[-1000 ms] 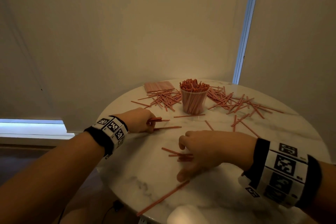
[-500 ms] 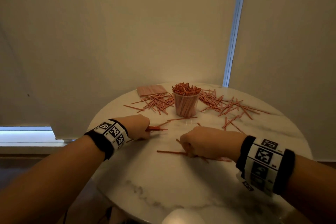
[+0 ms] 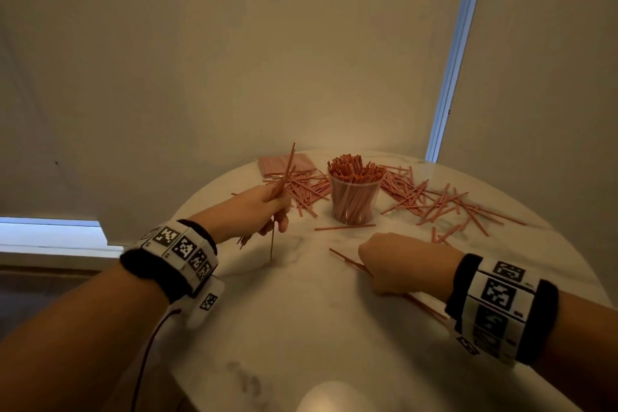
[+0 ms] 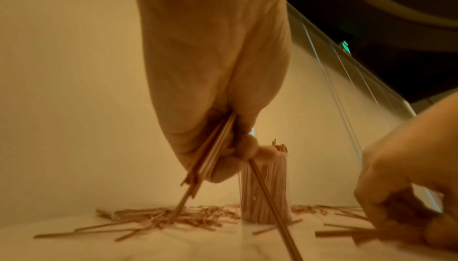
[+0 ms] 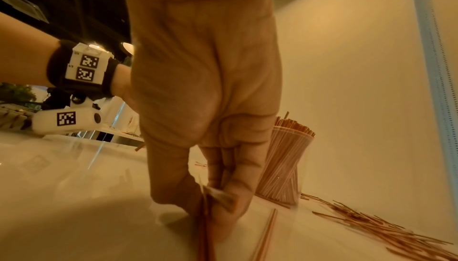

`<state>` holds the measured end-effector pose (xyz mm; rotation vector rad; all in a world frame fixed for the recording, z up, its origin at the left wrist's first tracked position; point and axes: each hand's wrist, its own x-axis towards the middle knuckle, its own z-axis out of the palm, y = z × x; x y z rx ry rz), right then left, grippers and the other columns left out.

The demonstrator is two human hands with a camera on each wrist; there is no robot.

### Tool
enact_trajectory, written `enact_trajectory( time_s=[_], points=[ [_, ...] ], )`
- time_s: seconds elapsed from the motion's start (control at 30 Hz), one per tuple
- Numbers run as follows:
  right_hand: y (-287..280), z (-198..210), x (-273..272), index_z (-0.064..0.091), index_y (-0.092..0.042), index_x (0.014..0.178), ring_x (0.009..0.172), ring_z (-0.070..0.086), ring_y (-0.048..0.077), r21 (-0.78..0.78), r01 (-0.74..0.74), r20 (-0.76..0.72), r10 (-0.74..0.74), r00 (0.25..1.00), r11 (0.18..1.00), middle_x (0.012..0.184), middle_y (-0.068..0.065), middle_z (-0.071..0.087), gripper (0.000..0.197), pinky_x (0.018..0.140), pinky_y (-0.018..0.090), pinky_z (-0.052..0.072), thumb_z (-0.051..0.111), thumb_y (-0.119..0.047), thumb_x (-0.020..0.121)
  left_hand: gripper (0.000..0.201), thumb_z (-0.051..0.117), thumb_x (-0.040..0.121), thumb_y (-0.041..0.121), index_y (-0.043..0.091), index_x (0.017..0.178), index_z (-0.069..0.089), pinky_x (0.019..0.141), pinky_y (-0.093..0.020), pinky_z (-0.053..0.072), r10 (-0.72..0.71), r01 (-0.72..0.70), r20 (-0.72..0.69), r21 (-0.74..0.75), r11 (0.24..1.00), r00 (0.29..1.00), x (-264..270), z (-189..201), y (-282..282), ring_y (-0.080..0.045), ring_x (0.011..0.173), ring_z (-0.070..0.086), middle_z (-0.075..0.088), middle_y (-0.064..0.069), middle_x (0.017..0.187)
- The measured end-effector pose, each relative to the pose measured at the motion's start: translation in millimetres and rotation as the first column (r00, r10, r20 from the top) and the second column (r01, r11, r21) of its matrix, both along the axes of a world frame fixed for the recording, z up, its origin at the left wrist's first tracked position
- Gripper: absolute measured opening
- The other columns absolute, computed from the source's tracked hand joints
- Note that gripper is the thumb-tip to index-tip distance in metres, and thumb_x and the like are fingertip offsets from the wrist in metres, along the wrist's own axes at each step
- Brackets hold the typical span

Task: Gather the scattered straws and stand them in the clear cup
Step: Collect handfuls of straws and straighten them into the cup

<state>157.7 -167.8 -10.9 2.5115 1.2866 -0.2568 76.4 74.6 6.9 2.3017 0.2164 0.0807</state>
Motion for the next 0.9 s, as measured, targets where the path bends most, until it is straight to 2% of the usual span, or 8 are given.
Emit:
enact_trajectory(
  time_s=[0.17,0.27,0.47,0.6,0.67,0.73,0.8,0.9],
  points=[
    [2,10,19,0.061,-0.014,0.101,0.068,0.050,0.011,0.133,0.030,-0.022,-0.028,0.999,0.991,0.079,-0.003,0.051,0.014,0.055,0.021,0.041,0.061,-0.022,0.089,0.034,0.035,0.112,0.027,0.004,0.104,0.059,0.079,-0.031,0.053,0.054,-0.050,0.068,-0.059,0.997,0.996,8,8,-4,-0.012,0.085,0.073,0.080,0.000,0.091],
    [1,30,32,0.059,-0.026,0.093,0.074,0.059,0.010,0.388,0.094,-0.138,-0.043,0.990,0.917,0.085,-0.006,0.061,0.012,0.063,0.024,0.053,0.068,-0.031,0.087,0.032,0.038,0.112,0.029,0.006,0.104,0.059,0.079,-0.035,0.061,0.149,-0.063,0.162,-0.442,0.895,0.976,13,10,-18,-0.024,0.087,0.077,0.078,-0.012,0.099],
    [24,72,40,0.065,-0.027,0.093,0.071,0.069,0.012,0.823,0.206,-0.268,0.042,0.962,0.529,0.079,-0.004,0.071,0.015,0.068,0.039,0.060,0.068,-0.040,0.085,0.037,0.039,0.112,0.031,0.005,0.116,0.064,0.077,-0.038,0.063,0.255,-0.020,0.219,-0.721,0.693,0.942,39,28,-59,-0.030,0.088,0.074,0.078,-0.014,0.100],
    [46,83,48,0.068,-0.021,0.096,0.067,0.073,0.007,0.893,0.368,-0.414,0.155,0.897,0.258,0.080,-0.002,0.074,0.004,0.059,0.026,0.061,0.068,-0.023,0.093,0.034,0.040,0.111,0.034,0.016,0.120,0.067,0.083,-0.045,0.063,0.256,0.048,0.282,-0.754,0.655,0.925,65,44,-78,-0.023,0.096,0.076,0.079,-0.005,0.103],
    [53,86,58,0.073,-0.023,0.099,0.068,0.072,0.002,0.929,0.315,-0.340,0.112,0.934,0.194,0.080,-0.007,0.074,0.008,0.058,0.017,0.057,0.066,-0.023,0.095,0.032,0.039,0.111,0.034,0.018,0.117,0.066,0.085,-0.045,0.063,0.260,0.068,0.320,-0.739,0.670,0.911,80,53,-79,-0.021,0.099,0.076,0.079,-0.004,0.104],
    [55,90,70,0.075,-0.029,0.104,0.072,0.069,0.000,0.953,0.212,-0.222,0.022,0.975,0.216,0.084,-0.011,0.073,0.014,0.064,0.014,0.054,0.064,-0.029,0.096,0.033,0.040,0.111,0.034,0.014,0.117,0.066,0.071,-0.037,0.063,0.239,0.085,0.333,-0.725,0.684,0.912,93,60,-75,-0.020,0.081,0.075,0.077,-0.004,0.093],
    [54,96,81,0.076,-0.035,0.106,0.080,0.062,-0.001,0.932,0.104,-0.082,-0.076,0.994,0.347,0.089,-0.013,0.066,0.017,0.068,0.011,0.044,0.063,-0.035,0.095,0.033,0.041,0.111,0.033,0.013,0.114,0.068,0.055,-0.028,0.052,0.199,0.100,0.332,-0.701,0.706,0.922,106,63,-68,-0.013,0.059,0.061,0.069,0.000,0.078],
    [45,102,92,0.075,-0.037,0.106,0.082,0.055,0.002,0.889,0.117,-0.096,-0.070,0.993,0.443,0.092,-0.013,0.058,0.019,0.064,0.021,0.038,0.067,-0.044,0.090,0.032,0.042,0.110,0.036,0.015,0.099,0.064,0.049,-0.022,0.040,0.188,0.093,0.330,-0.677,0.730,0.925,124,58,-56,-0.006,0.051,0.043,0.055,0.006,0.065]
  ],
)
